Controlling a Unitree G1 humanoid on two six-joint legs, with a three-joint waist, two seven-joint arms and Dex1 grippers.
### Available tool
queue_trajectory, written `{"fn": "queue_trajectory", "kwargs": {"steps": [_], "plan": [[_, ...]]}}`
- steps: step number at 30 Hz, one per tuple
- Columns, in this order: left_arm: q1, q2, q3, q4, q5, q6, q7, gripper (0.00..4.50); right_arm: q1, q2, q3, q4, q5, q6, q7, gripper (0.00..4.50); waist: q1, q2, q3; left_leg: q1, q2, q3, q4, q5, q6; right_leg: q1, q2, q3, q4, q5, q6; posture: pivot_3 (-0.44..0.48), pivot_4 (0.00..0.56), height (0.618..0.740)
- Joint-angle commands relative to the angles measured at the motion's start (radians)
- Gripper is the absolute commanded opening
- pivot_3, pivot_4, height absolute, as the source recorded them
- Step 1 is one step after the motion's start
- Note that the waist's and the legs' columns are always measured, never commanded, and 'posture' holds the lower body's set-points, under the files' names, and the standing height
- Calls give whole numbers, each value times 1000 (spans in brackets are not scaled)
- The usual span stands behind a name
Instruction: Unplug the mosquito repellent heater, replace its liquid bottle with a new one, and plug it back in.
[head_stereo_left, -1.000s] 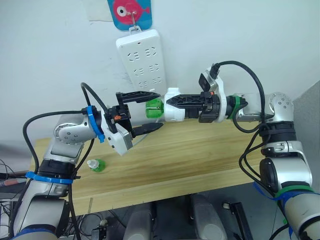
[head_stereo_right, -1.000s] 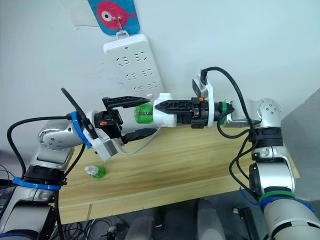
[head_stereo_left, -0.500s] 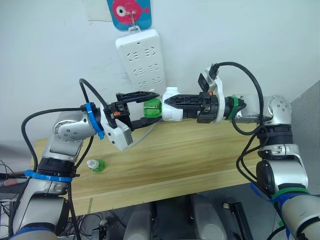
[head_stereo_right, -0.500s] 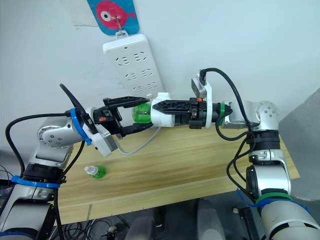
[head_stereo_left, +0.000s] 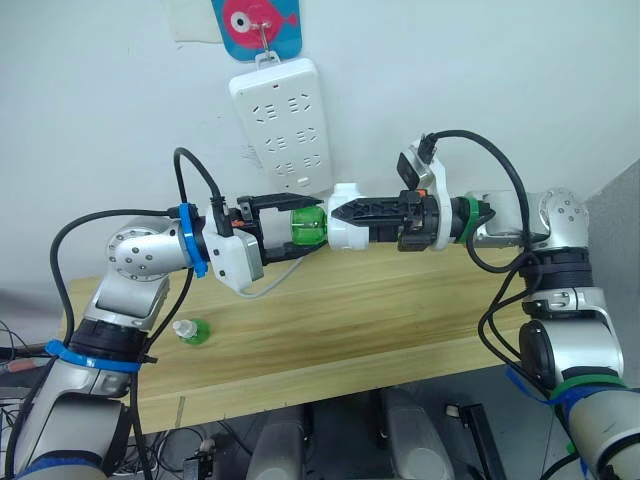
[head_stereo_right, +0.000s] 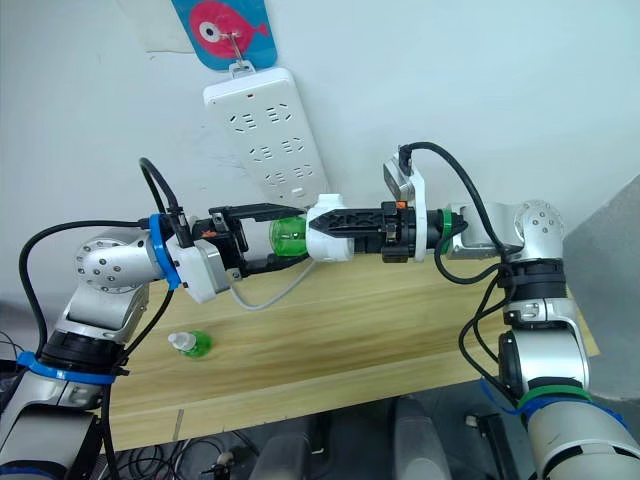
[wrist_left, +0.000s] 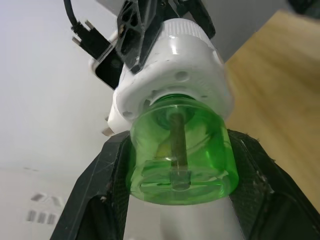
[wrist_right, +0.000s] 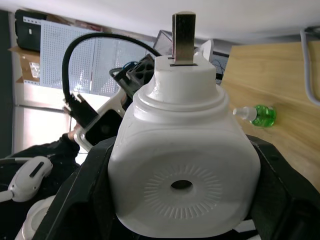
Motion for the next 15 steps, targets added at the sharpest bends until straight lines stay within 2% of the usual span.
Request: {"fn": "queue_trajectory", "kwargs": {"steps": [1,7,15], "plan": [[18,29,24,-123,-129,149,-55,2277,-11,-58,23,-44,25,11,49,3008,0,0,0,0,0,0,0,0,0,0,0,0,0,0,0,-113,326,734],[61,56,53,-274,-282,425,-107,2277,-1,-126,105,-101,25,-1,103,3008,0,0,0,0,0,0,0,0,0,0,1,0,0,0,0,-111,324,734],[89,70,110,-396,-446,738,-100,2277,18,-184,166,-180,25,-38,136,3008,1,-1,1,0,0,0,1,0,0,0,3,0,0,0,0,-114,326,734]]}}
